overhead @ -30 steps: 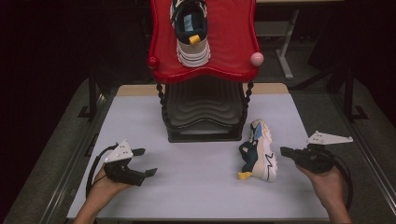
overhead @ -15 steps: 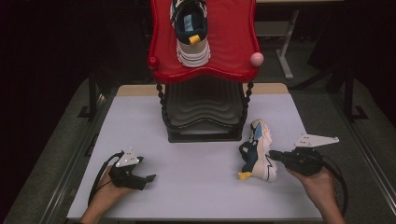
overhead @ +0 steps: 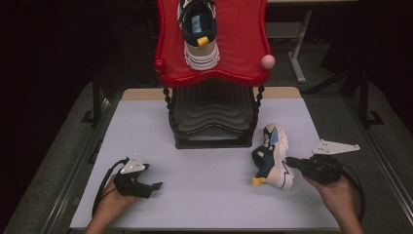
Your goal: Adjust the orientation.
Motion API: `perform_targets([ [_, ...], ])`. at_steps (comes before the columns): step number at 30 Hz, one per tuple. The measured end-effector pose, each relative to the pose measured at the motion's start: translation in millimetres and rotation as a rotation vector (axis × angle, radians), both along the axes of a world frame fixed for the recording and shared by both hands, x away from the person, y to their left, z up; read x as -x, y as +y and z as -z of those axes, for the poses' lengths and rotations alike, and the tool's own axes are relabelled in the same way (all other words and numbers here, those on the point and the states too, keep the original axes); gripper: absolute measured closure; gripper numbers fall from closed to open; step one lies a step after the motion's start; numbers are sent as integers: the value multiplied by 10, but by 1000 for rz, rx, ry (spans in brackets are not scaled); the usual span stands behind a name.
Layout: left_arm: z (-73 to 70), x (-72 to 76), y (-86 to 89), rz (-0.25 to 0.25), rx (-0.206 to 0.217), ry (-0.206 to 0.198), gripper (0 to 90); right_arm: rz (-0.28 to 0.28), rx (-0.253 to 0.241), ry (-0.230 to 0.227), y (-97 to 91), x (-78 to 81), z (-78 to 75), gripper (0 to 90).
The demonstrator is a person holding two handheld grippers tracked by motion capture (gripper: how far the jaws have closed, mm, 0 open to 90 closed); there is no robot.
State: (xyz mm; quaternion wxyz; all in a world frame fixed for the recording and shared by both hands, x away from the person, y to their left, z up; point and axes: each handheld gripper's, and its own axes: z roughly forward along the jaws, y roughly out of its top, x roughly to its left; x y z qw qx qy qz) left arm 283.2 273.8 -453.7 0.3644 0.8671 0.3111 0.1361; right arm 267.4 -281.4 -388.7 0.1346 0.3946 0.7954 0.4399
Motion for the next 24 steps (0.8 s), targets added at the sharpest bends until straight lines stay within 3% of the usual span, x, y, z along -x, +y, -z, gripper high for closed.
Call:
perform_targets([
  [14,3,-1,1,0,3,1,137,85,24,0,-259,61,40,897],
  [21,4,-1,1,-1,5,1,137,149,34,37,-450,74,151,897],
  [24,3,-2,1,-1,4,3,136,179,40,78,-544,64,244,897],
])
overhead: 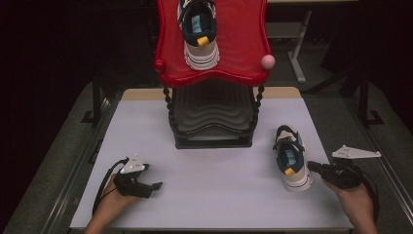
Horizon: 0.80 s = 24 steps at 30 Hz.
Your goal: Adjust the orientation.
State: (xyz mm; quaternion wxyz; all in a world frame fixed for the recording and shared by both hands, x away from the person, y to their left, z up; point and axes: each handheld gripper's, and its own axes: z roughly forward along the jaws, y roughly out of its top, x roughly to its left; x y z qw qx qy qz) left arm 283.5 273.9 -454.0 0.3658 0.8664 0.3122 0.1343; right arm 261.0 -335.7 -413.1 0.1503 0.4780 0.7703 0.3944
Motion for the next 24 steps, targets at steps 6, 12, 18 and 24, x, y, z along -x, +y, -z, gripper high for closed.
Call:
perform_targets([
  [6,0,0,0,0,1,1,137,15,12,41,-53,-17,90,897],
  [12,0,0,0,0,0,1,137,4,22,80,-20,-61,168,896],
  [18,0,-1,0,0,0,1,136,-30,23,85,51,-77,188,896],
  [24,0,-1,0,0,1,2,137,-45,17,78,63,-74,183,894],
])
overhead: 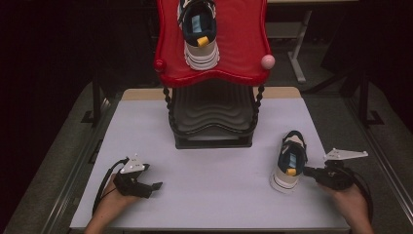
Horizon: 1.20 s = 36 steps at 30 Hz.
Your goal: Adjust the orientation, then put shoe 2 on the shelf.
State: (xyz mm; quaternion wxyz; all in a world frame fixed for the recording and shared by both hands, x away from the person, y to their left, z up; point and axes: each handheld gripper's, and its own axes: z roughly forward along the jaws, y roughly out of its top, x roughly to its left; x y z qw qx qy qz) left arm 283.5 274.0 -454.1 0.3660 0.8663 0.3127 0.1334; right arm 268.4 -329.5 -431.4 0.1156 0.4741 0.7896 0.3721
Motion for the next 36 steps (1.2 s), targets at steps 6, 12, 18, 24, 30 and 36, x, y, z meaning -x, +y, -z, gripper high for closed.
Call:
perform_targets([
  [6,1,0,-1,-1,2,-1,137,45,-44,-41,-142,24,-100,760],
  [12,1,1,-1,0,0,-2,137,43,-75,-86,-193,14,-221,593],
  [18,1,0,0,-1,2,-1,137,38,-131,-111,-223,-15,-292,500],
  [24,1,0,-1,-1,1,-1,136,38,-181,-155,-238,-48,-434,461],
  [30,-1,0,0,0,0,1,136,22,-203,-169,-144,-203,-488,410],
  [36,-1,0,0,0,0,1,136,-12,-206,-148,-2,-393,-452,417],
])
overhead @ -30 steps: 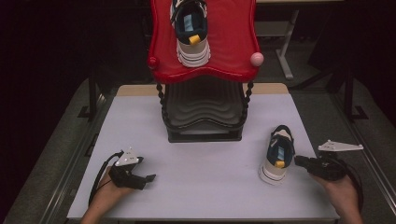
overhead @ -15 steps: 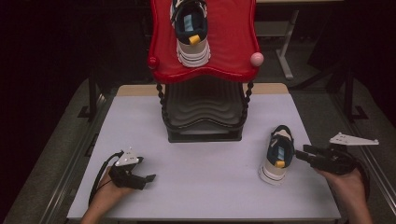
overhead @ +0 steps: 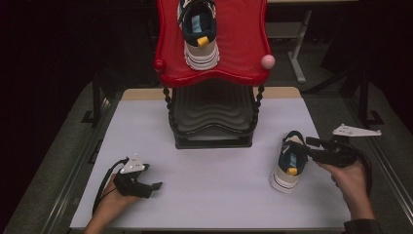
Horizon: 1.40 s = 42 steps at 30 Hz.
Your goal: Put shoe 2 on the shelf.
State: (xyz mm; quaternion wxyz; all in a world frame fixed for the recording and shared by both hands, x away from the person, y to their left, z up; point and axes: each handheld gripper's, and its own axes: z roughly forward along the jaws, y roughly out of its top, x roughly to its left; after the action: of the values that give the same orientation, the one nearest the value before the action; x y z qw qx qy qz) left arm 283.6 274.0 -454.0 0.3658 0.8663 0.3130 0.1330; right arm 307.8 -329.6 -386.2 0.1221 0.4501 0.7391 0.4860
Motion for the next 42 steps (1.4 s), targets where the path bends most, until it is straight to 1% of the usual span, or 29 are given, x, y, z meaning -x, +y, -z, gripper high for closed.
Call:
perform_targets([
  [4,0,0,0,0,0,0,137,-7,-1,13,22,-86,51,440],
  [8,0,-1,1,0,1,0,136,-15,3,38,26,-107,118,468],
  [10,0,0,0,0,0,0,136,-20,5,42,38,-116,138,487],
  [13,0,0,0,0,0,0,136,-30,30,45,73,-134,166,525],
  [15,0,0,0,0,0,0,136,-30,35,38,87,-134,175,553],
  [17,0,0,0,0,1,0,136,-31,39,34,86,-130,171,601],
  [20,0,-1,1,0,0,0,136,-31,47,22,91,-122,165,636],
  [22,0,-1,1,0,0,0,136,-32,42,17,85,-120,161,649],
  [24,1,-1,0,0,1,0,136,-44,25,15,70,-118,155,665],
  [28,0,-1,1,0,0,0,136,-47,19,7,52,-107,142,671],
  [32,0,0,0,0,0,0,136,-52,-12,-18,19,-89,104,676],
  [37,0,-1,0,0,1,0,135,-61,-23,-49,9,-52,-3,676],
  [42,0,-1,0,0,0,0,135,-76,-39,-78,25,-49,-141,677],
])
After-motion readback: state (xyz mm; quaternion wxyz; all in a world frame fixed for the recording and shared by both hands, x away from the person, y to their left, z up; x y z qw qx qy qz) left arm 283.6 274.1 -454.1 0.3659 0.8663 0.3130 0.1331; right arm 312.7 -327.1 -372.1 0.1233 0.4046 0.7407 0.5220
